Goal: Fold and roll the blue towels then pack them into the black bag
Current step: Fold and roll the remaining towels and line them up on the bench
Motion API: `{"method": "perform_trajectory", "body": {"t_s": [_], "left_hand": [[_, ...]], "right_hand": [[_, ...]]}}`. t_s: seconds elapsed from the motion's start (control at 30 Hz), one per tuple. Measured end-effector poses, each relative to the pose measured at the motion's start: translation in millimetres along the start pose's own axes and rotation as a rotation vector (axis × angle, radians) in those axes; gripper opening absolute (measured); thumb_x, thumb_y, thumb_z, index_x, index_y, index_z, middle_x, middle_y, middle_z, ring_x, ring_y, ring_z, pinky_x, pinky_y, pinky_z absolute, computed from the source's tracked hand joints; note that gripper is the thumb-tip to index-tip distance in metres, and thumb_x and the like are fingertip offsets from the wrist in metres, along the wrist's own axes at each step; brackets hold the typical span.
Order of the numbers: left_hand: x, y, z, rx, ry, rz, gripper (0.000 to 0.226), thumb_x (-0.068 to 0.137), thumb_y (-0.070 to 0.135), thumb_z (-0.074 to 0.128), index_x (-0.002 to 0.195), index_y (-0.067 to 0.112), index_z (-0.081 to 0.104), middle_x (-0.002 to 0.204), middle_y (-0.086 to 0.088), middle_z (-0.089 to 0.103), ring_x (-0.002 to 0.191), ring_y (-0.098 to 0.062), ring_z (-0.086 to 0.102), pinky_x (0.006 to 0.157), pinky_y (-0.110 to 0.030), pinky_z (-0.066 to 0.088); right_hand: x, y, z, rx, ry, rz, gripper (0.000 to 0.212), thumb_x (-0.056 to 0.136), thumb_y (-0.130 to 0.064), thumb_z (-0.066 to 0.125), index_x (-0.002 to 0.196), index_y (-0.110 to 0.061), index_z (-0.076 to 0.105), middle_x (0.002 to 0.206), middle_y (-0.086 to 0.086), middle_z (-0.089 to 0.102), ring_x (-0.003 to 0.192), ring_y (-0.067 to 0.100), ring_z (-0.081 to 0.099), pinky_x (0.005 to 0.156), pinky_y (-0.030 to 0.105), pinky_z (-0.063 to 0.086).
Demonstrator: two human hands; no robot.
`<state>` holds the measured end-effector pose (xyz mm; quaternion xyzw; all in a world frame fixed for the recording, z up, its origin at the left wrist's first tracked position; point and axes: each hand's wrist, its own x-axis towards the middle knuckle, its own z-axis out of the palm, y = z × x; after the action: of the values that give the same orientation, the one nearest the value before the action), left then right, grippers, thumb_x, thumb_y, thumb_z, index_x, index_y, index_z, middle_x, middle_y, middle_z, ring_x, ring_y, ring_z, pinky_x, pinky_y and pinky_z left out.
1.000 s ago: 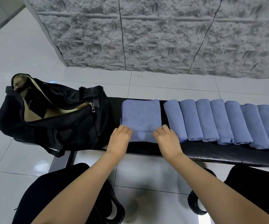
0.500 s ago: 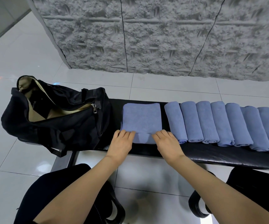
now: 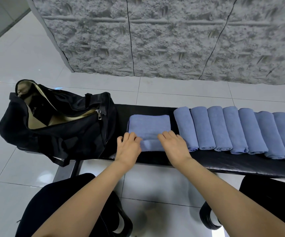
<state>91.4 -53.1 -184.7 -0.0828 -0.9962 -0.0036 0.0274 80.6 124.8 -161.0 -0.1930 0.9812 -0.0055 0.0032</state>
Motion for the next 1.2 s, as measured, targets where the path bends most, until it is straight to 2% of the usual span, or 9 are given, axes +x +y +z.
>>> {"method": "perform_trajectory", "body": {"t_s": [0.17,0.3,0.5,0.6,0.67,0.83,0.97,1.07,1.2], "left_hand": [[-6,1,5,-0.053,0.136,0.186,0.038,0.053,0.001,0.078,0.086,0.017,0.066,0.081,0.004,0.060,0.074,-0.020,0.056,0.073,-0.028,0.035],[-14,1,13,0.007,0.175,0.287,0.029,0.072,0.020,0.071,0.100,0.012,0.066,0.092,0.000,0.063,0.081,-0.021,0.055,0.075,-0.032,0.042],[-6,1,8,-0.034,0.085,0.231,0.032,0.068,0.019,0.080,0.095,0.015,0.066,0.087,0.003,0.062,0.081,-0.020,0.053,0.081,-0.030,0.034],[1,0,-4,-0.083,-0.014,0.199,0.026,0.063,0.022,0.085,0.081,0.019,0.066,0.078,0.008,0.063,0.077,-0.017,0.053,0.075,-0.027,0.031],[3,-2,-12,-0.105,-0.112,0.210,0.020,0.075,0.025,0.078,0.090,0.019,0.067,0.086,0.008,0.065,0.086,-0.017,0.054,0.077,-0.027,0.030],[10,-3,-26,-0.283,-0.430,0.171,0.027,0.100,0.030,0.040,0.115,0.023,0.061,0.108,0.002,0.057,0.107,-0.021,0.037,0.094,-0.030,0.027],[20,-1,-33,-0.290,-0.534,0.071,0.028,0.101,0.029,0.035,0.104,0.020,0.062,0.101,0.001,0.053,0.102,-0.024,0.038,0.092,-0.034,0.026],[24,0,-27,-0.258,-0.447,0.076,0.029,0.100,0.031,0.035,0.101,0.023,0.063,0.104,0.004,0.058,0.110,-0.022,0.042,0.090,-0.036,0.028],[4,11,-10,-0.253,-0.009,0.067,0.016,0.086,0.028,0.066,0.102,0.026,0.067,0.097,0.009,0.060,0.094,-0.014,0.055,0.079,-0.029,0.039]], "right_hand": [[-9,-12,7,-0.072,0.107,-0.050,0.047,0.024,0.008,0.073,0.066,-0.010,0.059,0.065,0.007,0.054,0.056,0.026,0.053,0.042,0.027,0.038],[-18,-12,22,-0.112,0.168,-0.110,0.033,0.048,-0.011,0.079,0.075,-0.010,0.061,0.074,0.006,0.056,0.068,0.024,0.055,0.054,0.031,0.040],[-9,-13,17,-0.107,0.155,-0.058,0.041,0.039,-0.002,0.078,0.074,-0.011,0.060,0.069,0.005,0.056,0.065,0.024,0.055,0.060,0.034,0.045],[-11,-12,13,-0.072,0.119,-0.043,0.066,0.029,-0.003,0.080,0.087,-0.012,0.050,0.064,0.003,0.056,0.062,0.024,0.056,0.063,0.035,0.048],[-15,-11,10,-0.053,0.100,-0.041,0.075,0.022,-0.001,0.078,0.088,-0.012,0.045,0.058,0.002,0.055,0.057,0.023,0.056,0.057,0.032,0.046],[-20,-10,-4,-0.021,0.094,-0.059,0.056,0.003,0.004,0.068,0.056,-0.013,0.058,0.044,0.001,0.050,0.041,0.021,0.049,0.043,0.021,0.027],[-26,-29,1,-0.101,0.122,-0.052,0.045,0.029,-0.001,0.070,0.073,-0.007,0.068,0.079,0.009,0.063,0.064,0.025,0.058,0.057,0.030,0.048],[-33,-49,24,-0.157,0.081,-0.004,0.062,0.054,-0.017,0.081,0.111,0.000,0.063,0.097,0.018,0.062,0.089,0.034,0.061,0.078,0.044,0.054],[-25,-55,31,-0.255,0.054,0.031,0.060,0.064,-0.015,0.073,0.118,0.004,0.055,0.101,0.021,0.064,0.098,0.038,0.062,0.085,0.047,0.053]]}}
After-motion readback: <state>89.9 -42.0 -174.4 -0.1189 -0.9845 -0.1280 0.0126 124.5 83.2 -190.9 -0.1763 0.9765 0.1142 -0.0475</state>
